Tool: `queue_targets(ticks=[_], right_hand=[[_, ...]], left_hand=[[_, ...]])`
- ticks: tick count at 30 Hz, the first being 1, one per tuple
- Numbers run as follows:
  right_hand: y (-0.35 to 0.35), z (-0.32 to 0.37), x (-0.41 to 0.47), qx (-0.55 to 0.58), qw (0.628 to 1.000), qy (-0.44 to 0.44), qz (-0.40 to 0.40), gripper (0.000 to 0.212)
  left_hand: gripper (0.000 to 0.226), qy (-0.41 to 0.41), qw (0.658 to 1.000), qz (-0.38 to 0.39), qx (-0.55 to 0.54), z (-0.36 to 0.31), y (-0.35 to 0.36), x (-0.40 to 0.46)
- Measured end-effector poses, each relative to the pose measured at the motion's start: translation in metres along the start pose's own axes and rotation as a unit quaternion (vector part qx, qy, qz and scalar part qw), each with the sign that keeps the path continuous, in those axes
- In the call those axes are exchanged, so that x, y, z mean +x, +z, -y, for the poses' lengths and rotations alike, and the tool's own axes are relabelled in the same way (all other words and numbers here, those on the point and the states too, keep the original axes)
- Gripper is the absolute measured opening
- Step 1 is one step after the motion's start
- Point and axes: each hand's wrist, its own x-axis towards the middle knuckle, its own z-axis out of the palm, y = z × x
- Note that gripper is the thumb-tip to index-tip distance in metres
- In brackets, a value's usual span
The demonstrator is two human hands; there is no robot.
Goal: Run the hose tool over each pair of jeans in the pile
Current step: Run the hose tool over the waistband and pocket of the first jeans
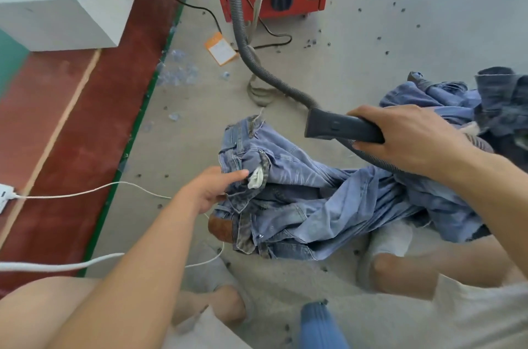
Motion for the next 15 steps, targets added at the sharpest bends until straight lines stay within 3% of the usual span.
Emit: queue_targets(ticks=[3,8,12,15], right_hand=[[0.003,-0.004,0.004,0.012,1.0,0.0,-0.001,0.036],[0.004,-0.009,0.011,0.017,1.0,0.006,-0.005,0.034],[0.005,-0.016,0.016,0.006,1.0,0.021,0.011,0.033],[0.011,-0.019,0.02,-0.03,0.999,0.031,0.032,0.03]], left_hand=[[0.028,0.028,0.998,0.007,-0.053,-0.001,-0.003,0.004],[0.01,0.102,0.98,-0.052,-0.163,-0.012,-0.012,0.004],[0.02,0.128,0.967,-0.051,-0.213,-0.011,-0.021,0.003],[0.031,0.064,0.976,-0.038,-0.204,-0.007,-0.018,-0.001]])
